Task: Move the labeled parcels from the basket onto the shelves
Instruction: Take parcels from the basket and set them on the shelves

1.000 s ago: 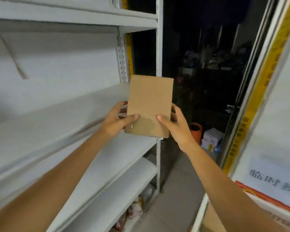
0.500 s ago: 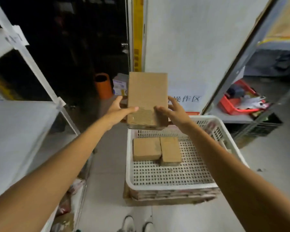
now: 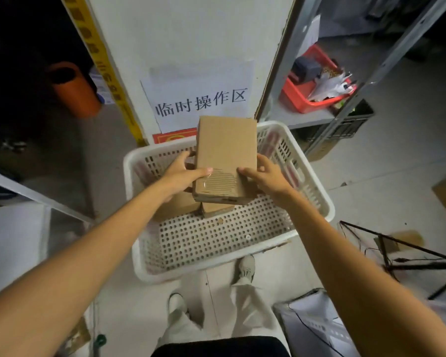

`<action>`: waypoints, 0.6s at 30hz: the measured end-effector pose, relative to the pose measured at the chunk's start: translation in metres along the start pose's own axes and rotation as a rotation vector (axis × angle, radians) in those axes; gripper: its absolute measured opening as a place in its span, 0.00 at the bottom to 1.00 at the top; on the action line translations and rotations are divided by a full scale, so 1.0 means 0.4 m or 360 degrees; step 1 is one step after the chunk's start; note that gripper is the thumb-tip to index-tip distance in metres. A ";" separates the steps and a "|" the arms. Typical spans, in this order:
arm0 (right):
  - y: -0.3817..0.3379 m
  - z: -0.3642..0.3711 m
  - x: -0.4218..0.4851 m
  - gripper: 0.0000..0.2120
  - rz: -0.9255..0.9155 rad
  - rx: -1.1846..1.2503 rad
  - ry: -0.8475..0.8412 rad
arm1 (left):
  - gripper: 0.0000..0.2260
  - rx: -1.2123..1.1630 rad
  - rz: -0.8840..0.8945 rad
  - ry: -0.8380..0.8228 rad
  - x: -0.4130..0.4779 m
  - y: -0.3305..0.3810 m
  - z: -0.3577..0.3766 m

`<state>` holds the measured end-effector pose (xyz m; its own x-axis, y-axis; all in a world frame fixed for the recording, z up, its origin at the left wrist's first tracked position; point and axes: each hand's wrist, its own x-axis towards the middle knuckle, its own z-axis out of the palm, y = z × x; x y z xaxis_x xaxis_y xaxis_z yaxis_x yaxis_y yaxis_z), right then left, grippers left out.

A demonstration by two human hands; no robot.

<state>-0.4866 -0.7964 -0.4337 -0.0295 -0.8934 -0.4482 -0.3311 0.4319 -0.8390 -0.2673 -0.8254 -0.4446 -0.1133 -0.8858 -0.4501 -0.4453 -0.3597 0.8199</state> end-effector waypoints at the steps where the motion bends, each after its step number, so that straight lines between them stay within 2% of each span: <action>1: 0.020 -0.019 0.020 0.27 0.0019 0.0008 0.0027 | 0.36 0.0003 -0.0018 0.0009 0.014 0.009 0.031; 3: 0.051 -0.059 0.071 0.26 0.0025 0.0000 -0.0001 | 0.34 -0.0033 -0.0080 0.0007 0.057 0.017 0.092; 5: 0.072 -0.095 0.130 0.26 0.0032 -0.0174 0.0032 | 0.36 -0.0094 -0.0166 0.0039 0.100 0.021 0.147; 9: 0.109 -0.137 0.224 0.37 0.0005 -0.0596 0.0244 | 0.37 -0.0255 -0.0337 0.0177 0.192 0.034 0.260; 11: 0.131 -0.142 0.251 0.43 -0.0035 -0.0804 0.0229 | 0.37 -0.0358 -0.0416 0.0216 0.237 0.031 0.313; 13: 0.159 -0.142 0.276 0.44 -0.0094 -0.1016 0.0185 | 0.38 -0.0421 -0.0468 0.0248 0.278 0.023 0.358; 18: 0.234 -0.121 0.337 0.50 -0.0017 -0.1229 0.0128 | 0.36 -0.0477 -0.0565 0.0279 0.351 -0.006 0.437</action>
<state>-0.5671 -0.8823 -0.5579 -0.0816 -0.9160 -0.3928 -0.8944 0.2412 -0.3768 -0.4375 -0.8976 -0.5715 0.1616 -0.7202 -0.6747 -0.1517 -0.6937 0.7041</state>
